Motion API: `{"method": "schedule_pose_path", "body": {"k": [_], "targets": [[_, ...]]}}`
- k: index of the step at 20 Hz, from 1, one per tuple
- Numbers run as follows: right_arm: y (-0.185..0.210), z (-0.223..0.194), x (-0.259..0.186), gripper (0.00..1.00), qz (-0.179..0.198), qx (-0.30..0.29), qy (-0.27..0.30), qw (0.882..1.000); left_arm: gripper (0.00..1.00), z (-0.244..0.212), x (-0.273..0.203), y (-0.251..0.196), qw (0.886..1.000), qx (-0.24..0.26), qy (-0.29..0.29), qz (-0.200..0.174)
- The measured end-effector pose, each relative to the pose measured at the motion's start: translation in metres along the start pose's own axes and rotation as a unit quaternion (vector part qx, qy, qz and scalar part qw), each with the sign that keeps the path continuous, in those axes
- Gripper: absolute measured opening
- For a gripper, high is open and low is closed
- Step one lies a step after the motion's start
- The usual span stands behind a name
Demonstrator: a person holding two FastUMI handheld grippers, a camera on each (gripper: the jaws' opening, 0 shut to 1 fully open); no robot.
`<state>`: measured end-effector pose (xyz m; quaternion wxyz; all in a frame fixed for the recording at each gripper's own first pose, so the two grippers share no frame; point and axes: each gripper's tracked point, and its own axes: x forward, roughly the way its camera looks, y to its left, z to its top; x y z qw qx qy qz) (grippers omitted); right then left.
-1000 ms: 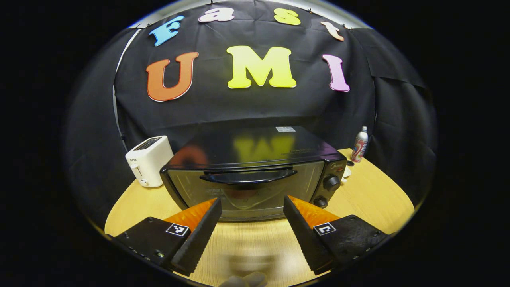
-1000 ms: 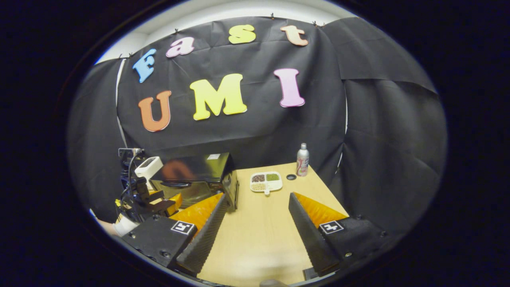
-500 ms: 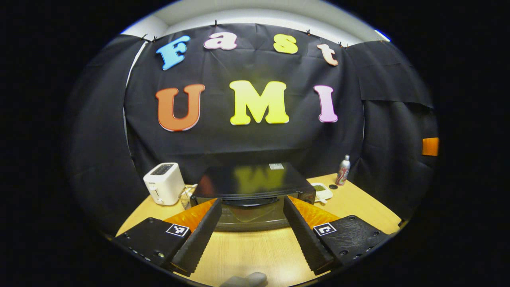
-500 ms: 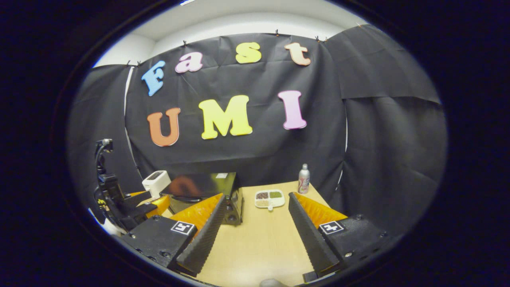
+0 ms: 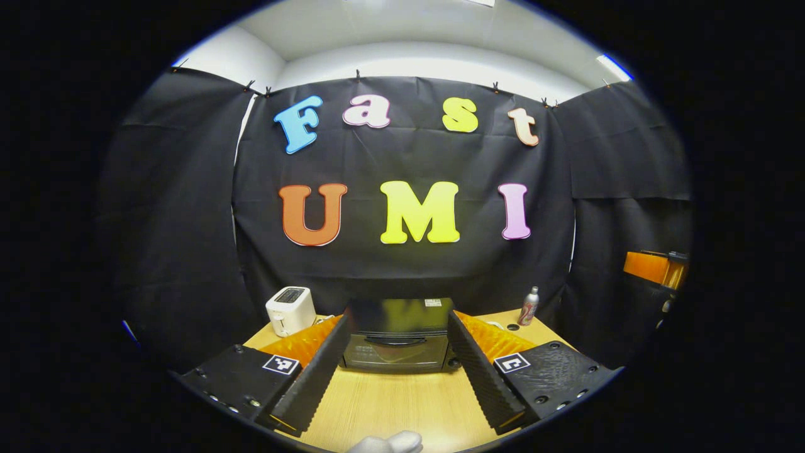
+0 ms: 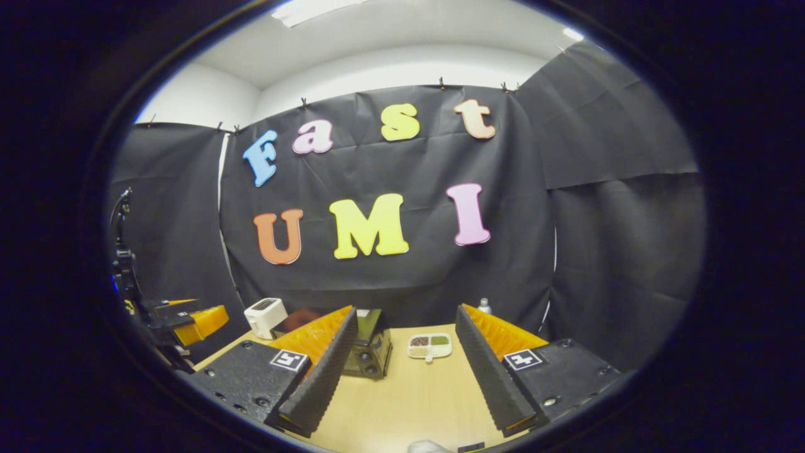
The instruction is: Open the electric oven with the left hand, put the food in, and close the electric oven.
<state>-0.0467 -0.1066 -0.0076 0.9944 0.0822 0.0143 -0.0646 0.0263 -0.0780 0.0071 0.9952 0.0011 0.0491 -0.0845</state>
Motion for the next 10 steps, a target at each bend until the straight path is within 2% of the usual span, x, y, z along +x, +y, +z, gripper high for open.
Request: {"method": "schedule_pose_path", "body": {"k": [3,4,5,6,9,10], "targets": [[-0.003,0.006,-0.008,0.96,0.001,-0.013,-0.011,1.0,0.96,0.012,-0.016,-0.002,1.0,0.0,-0.011,0.009],[-0.005,0.008,-0.012,0.96,0.0,-0.018,-0.013,1.0,1.0,0.014,-0.021,0.0,1.0,0.004,-0.013,0.013],[-0.005,0.01,-0.015,0.99,0.0,-0.023,-0.018,1.0,0.96,0.015,-0.025,0.0,1.0,0.004,-0.014,0.016],[-0.007,0.011,-0.018,0.96,-0.001,-0.026,-0.022,0.999,0.97,0.018,-0.03,0.0,1.0,0.003,-0.017,0.015],[-0.01,0.01,-0.028,0.96,-0.003,-0.029,-0.025,0.999,0.97,0.02,-0.042,0.005,1.0,0.005,-0.02,0.023],[-0.012,0.009,-0.031,0.99,-0.004,-0.028,-0.024,0.999,0.96,0.02,-0.044,0.006,0.999,0.006,-0.021,0.026]]}}
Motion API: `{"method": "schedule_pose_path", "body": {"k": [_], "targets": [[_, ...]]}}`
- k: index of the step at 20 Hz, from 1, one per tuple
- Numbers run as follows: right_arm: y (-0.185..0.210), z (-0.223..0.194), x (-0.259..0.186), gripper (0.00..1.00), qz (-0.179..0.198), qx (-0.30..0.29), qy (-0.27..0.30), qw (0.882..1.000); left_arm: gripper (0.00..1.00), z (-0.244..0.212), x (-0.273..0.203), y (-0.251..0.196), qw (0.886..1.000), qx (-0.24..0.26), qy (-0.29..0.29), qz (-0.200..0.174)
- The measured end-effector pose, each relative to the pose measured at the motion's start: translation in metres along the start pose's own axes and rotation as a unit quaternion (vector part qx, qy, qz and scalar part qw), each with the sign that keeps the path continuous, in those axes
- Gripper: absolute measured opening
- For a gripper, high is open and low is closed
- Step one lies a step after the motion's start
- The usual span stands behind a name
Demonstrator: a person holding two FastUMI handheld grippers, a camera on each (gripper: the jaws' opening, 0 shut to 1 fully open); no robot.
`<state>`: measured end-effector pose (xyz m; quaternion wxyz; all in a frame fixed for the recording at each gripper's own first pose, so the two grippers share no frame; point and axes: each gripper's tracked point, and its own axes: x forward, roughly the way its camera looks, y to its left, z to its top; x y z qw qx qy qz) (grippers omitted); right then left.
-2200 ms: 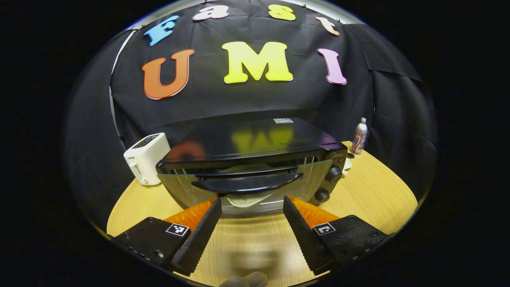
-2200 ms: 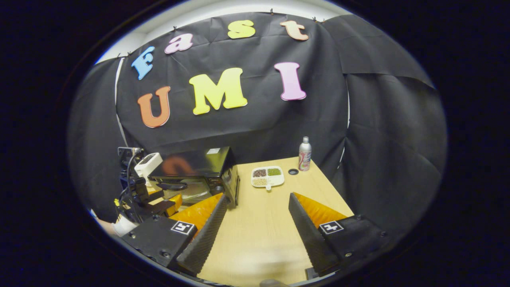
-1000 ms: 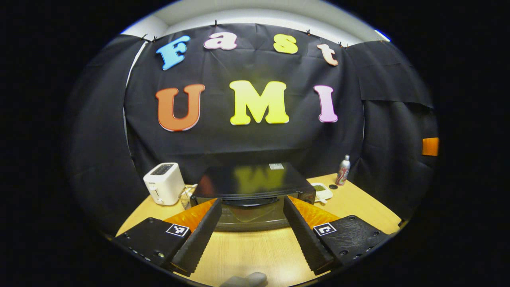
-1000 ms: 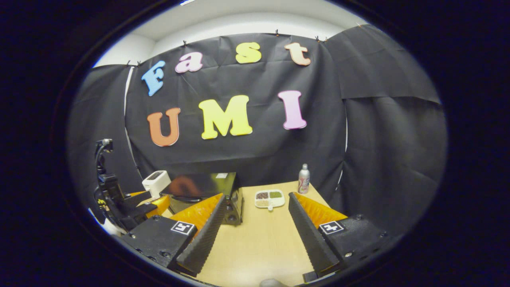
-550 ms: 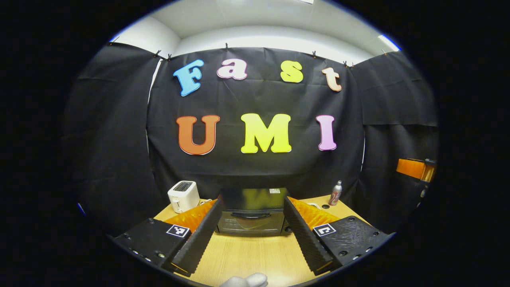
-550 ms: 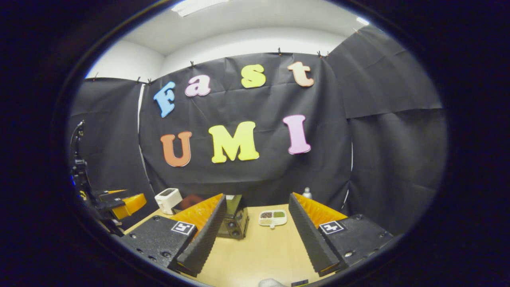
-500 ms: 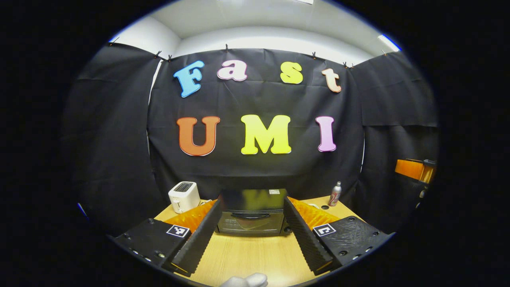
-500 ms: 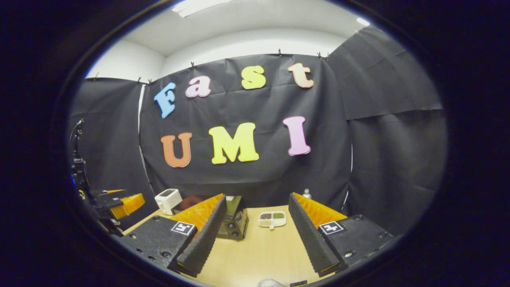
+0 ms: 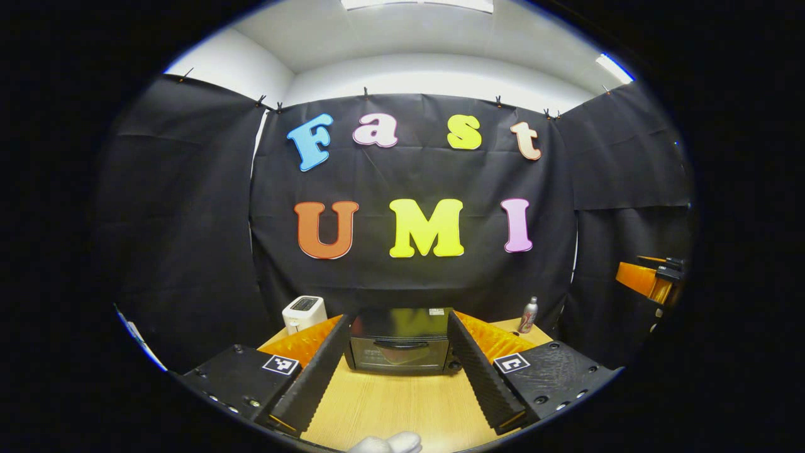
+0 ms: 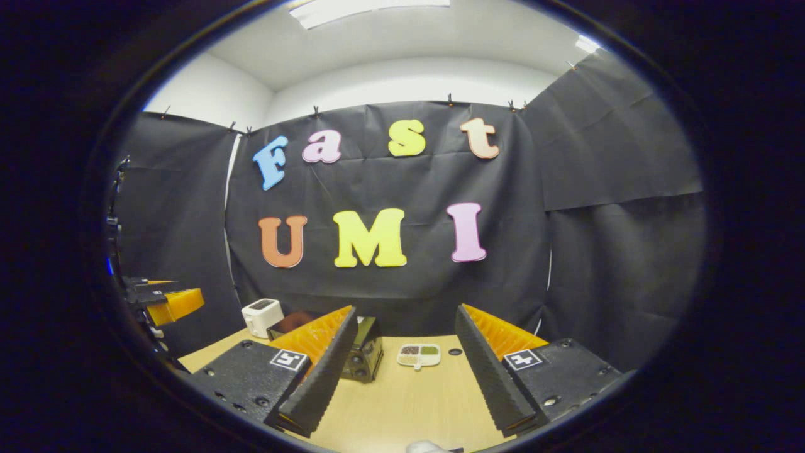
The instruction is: Open the electric oven with the left hand, put the food in, and close the electric oven.
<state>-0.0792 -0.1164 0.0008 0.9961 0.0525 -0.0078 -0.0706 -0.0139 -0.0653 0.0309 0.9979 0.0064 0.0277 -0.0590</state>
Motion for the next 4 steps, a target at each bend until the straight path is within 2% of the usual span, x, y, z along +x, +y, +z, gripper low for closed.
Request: {"method": "schedule_pose_path", "body": {"k": [1,4], "targets": [[-0.0019,-0.0027,-0.0038,0.96,-0.001,-0.001,-0.001,1.0,0.97,-0.0005,-0.0027,0.0013,1.0,0.002,-0.001,0.004],[-0.0083,-0.0094,-0.0125,0.96,-0.006,-0.002,0.004,1.0,0.96,0.0,-0.0068,-0.0016,1.0,0.004,-0.002,0.004]]}}
